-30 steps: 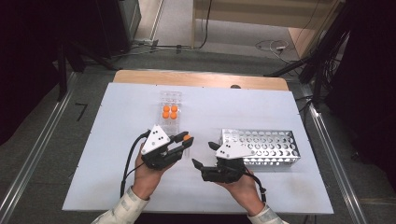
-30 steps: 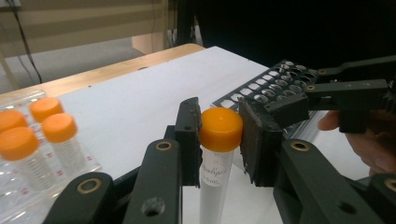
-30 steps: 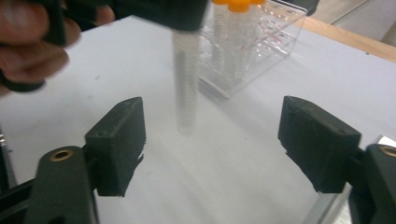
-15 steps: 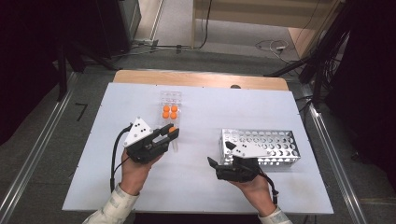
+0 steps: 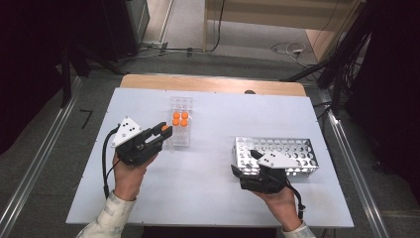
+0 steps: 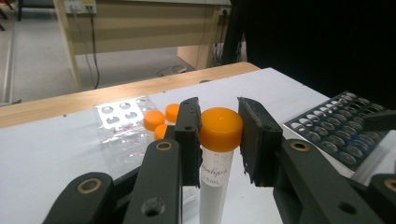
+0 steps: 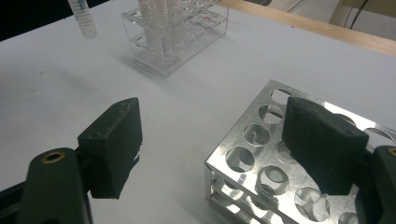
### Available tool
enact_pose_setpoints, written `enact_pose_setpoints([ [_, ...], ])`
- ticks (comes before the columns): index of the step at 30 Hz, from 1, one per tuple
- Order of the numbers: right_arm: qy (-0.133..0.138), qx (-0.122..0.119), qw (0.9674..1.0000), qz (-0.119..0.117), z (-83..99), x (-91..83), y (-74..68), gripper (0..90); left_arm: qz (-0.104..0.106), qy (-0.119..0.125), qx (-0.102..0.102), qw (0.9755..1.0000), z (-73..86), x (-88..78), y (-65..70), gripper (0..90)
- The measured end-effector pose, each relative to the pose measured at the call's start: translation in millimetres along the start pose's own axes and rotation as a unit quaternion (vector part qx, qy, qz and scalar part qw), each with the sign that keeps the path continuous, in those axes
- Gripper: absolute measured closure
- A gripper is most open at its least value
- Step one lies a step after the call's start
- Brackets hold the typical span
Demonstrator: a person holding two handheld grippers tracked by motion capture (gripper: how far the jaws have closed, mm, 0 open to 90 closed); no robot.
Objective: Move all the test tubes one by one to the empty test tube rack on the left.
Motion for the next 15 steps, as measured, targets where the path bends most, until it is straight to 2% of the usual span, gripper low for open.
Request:
enact_pose_setpoints([
  [6,0.002,0.002,1.0,0.004,1.3,-2.6,2.3,18.8,-0.021,0.007,-0.004,0.9997,-6.6,2.6,-10.3,70.5],
  [9,0.003,0.005,1.0,0.004,1.5,-3.7,3.3,18.9,-0.037,0.006,0.0,0.9993,-10.2,8.4,-14.8,70.5],
  [15,0.004,0.006,1.0,0.006,2.1,-5.3,4.0,19.0,-0.055,0.01,-0.01,0.9984,-16.1,21.6,-23.2,70.5],
])
Point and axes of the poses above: each handheld gripper's, and its own axes: x roughly forward along the jaws, z roughly out of its underside, y roughly to its right, the point moved 1 cm from there along x, roughly forward along the jaws
